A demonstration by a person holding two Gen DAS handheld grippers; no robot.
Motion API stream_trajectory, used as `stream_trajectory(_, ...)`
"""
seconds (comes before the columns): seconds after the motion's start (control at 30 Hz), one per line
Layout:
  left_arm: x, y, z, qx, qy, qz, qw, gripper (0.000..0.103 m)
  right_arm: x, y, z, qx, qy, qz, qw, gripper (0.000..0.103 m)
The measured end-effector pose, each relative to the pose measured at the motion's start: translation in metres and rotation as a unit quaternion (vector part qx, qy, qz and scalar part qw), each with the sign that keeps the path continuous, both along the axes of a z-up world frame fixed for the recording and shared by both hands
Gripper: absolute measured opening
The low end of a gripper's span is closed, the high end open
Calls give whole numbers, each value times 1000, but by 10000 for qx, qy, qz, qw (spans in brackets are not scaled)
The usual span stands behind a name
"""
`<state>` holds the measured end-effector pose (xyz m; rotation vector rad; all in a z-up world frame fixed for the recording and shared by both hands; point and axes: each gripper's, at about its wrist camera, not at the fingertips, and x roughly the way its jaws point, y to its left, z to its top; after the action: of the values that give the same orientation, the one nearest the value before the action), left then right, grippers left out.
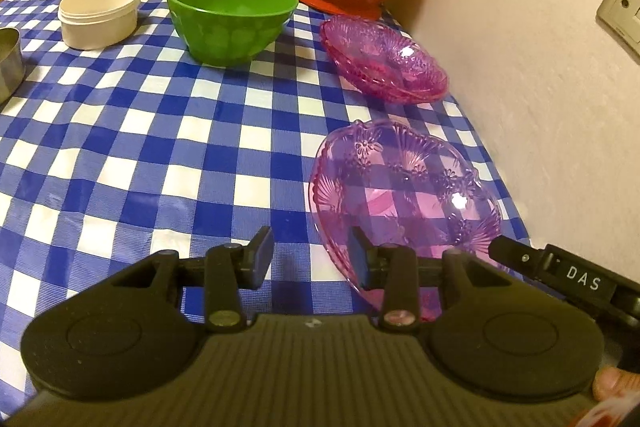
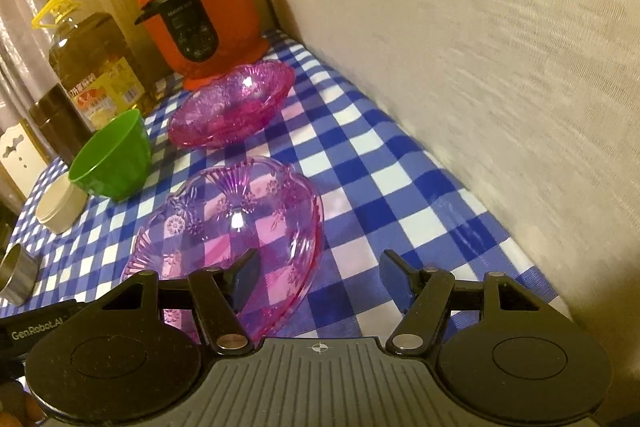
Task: Organize plates and bowls
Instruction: 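Close the left gripper on the plate rim while the right gripper grips it too, then lift the plate with both grippers and carry it over the plate stack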
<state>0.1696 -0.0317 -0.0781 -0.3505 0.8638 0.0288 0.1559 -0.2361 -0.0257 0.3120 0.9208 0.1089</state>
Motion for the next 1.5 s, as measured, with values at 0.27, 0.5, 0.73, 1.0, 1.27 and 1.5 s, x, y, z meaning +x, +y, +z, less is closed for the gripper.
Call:
stream_trajectory(0.27, 6, 1, -8, -30, 69, 35, 10000, 36, 3, -1, -7, 175, 135, -60, 9997, 57)
stream_trajectory(0.5, 11, -2, -14, -123, 122, 80, 9998, 31, 6, 1, -11, 225, 191, -30, 9996, 45)
stream_trajectory(0.73, 14, -4, -15, -176, 92, 95, 9998, 20, 6, 3, -14, 227, 224, 2, 9995, 36)
stream_trajectory(1.0, 16, -6, -16, -192, 51, 1, 9998, 11, 8, 6, -16, 256, 262, 34, 9993, 20)
stream_trajectory(1.27, 15, -6, -15, -176, 51, -39, 9998, 11, 8, 7, -15, 308, 257, 42, 9992, 12)
stream_trajectory(1.5, 13, -3, -11, -185, 21, -39, 9998, 11, 7, 7, -13, 325, 205, 64, 9992, 12)
